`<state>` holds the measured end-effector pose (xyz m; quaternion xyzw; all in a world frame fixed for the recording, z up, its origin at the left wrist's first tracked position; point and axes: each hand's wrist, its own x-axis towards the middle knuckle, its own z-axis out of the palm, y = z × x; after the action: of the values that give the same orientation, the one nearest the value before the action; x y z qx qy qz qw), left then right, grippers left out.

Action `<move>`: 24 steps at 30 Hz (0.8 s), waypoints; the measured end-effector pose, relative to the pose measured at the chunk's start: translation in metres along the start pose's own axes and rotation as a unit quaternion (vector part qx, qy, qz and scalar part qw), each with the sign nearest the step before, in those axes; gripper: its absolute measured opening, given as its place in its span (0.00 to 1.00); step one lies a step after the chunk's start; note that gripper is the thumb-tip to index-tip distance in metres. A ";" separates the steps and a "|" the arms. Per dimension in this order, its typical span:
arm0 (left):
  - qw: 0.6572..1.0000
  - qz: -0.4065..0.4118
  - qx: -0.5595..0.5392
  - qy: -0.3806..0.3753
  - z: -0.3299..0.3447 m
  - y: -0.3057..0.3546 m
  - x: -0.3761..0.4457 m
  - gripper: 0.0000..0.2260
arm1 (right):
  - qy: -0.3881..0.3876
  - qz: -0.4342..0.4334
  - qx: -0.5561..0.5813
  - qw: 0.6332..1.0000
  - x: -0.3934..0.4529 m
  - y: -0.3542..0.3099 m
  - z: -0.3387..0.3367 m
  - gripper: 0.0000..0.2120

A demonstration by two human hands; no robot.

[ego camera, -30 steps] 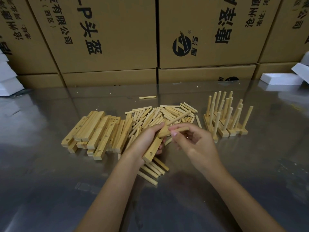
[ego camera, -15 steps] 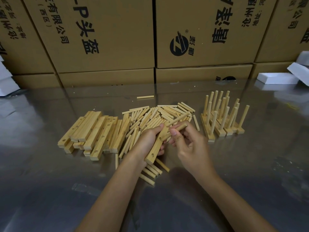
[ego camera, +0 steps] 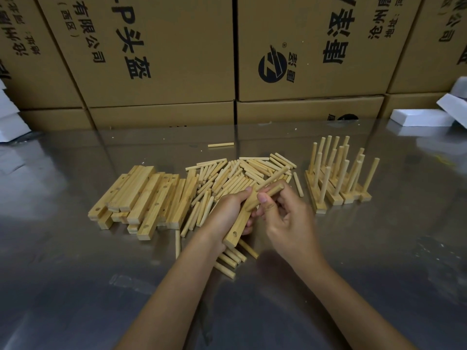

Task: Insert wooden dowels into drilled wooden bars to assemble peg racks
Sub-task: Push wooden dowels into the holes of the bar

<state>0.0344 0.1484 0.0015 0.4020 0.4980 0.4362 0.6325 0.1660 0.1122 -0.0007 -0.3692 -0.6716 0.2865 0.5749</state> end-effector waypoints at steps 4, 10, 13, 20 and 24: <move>1.000 0.001 0.016 0.014 0.002 0.000 -0.002 0.16 | 0.015 -0.005 0.003 1.000 -0.002 -0.001 0.002 0.03; 0.999 -0.005 0.026 0.029 0.006 0.003 -0.005 0.17 | 0.043 0.013 0.040 0.998 -0.001 0.000 0.007 0.01; 1.000 -0.009 -0.005 0.020 0.003 0.007 -0.007 0.16 | 0.043 0.052 0.097 0.993 0.001 -0.002 0.007 0.08; 0.991 0.032 -0.120 0.040 -0.028 0.020 -0.002 0.17 | -0.147 0.098 -0.188 0.966 -0.005 0.010 -0.003 0.04; 0.988 0.034 -0.144 0.053 -0.038 0.022 0.001 0.17 | -0.239 0.077 -0.314 0.915 -0.008 0.009 0.000 0.06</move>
<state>-0.0062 0.1582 0.0149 0.2998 0.4490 0.5452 0.6413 0.1683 0.1104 -0.0123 -0.5016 -0.8142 0.1835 0.2275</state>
